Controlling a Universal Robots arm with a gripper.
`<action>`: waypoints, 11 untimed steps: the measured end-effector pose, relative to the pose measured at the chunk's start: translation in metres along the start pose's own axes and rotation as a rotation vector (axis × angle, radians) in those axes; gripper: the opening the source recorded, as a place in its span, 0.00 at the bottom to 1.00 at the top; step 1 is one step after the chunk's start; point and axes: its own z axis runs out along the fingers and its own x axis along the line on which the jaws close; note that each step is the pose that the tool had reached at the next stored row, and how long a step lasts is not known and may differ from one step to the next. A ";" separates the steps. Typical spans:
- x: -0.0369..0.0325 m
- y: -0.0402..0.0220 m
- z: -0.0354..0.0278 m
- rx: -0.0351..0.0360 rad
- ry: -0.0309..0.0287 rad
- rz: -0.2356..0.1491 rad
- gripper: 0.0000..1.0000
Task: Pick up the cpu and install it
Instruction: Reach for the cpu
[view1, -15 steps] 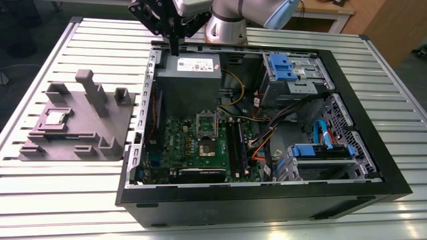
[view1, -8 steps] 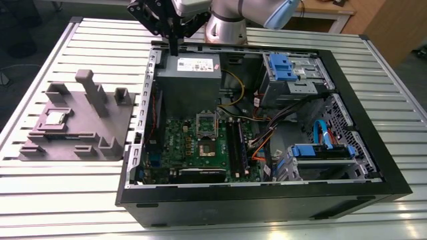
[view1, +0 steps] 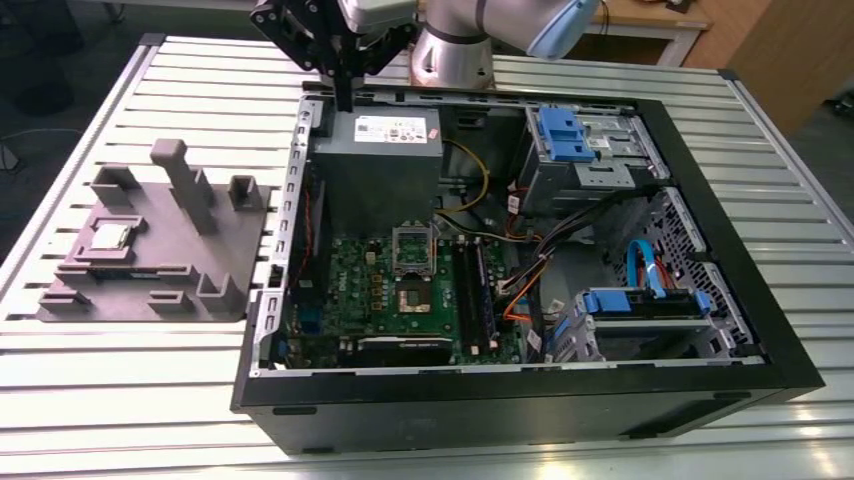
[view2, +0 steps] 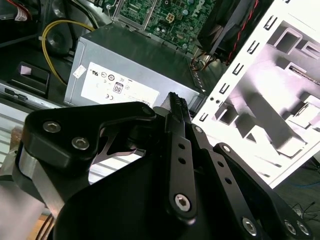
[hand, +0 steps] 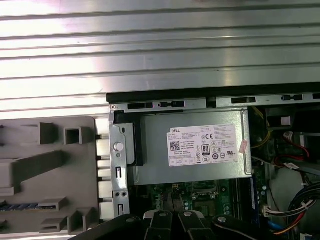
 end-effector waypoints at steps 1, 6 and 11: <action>0.0004 0.0000 0.0000 0.0001 0.0000 0.000 0.10; 0.0019 -0.0002 0.0001 0.0000 0.0000 0.000 0.10; 0.0034 -0.0003 0.0002 0.0001 0.0000 0.000 0.10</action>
